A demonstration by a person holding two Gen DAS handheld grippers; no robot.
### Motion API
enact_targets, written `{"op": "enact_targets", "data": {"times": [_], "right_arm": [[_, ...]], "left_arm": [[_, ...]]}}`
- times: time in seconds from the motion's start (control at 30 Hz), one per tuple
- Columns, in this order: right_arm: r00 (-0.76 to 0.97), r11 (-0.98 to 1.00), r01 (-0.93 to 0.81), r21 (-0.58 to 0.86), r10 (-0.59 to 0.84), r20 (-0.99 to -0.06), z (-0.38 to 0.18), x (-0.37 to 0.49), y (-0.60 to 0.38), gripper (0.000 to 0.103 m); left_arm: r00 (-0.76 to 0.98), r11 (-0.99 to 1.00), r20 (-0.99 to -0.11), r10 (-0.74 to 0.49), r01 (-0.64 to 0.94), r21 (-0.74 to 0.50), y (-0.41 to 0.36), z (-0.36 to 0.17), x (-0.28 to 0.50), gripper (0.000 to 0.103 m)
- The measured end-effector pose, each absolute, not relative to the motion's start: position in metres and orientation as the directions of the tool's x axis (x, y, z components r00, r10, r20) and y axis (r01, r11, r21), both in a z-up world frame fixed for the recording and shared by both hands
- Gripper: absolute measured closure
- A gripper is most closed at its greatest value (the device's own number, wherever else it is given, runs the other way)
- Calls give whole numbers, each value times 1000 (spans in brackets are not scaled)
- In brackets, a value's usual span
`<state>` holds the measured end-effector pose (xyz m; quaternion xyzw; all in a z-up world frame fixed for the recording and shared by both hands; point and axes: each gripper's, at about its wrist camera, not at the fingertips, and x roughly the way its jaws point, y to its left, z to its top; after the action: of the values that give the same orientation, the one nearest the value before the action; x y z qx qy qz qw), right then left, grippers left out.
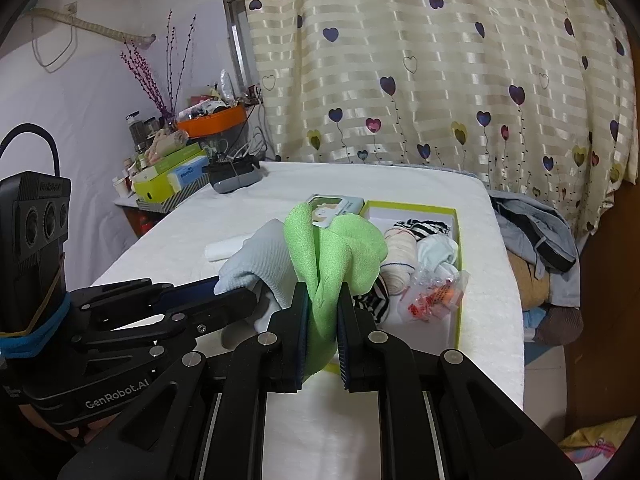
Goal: Organize soft objects
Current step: 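Carry grey sock in left tool while right tool carries green cloth to box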
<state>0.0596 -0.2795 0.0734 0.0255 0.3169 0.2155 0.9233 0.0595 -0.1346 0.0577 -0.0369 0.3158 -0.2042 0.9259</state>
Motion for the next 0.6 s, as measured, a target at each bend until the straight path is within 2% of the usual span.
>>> {"op": "enact_targets", "data": {"times": [0.6], "right_arm": [[688, 913, -348, 214, 404, -602, 55, 78, -297, 90]], "left_arm": [[681, 909, -610, -406, 371, -190, -154, 41, 82, 83]]}}
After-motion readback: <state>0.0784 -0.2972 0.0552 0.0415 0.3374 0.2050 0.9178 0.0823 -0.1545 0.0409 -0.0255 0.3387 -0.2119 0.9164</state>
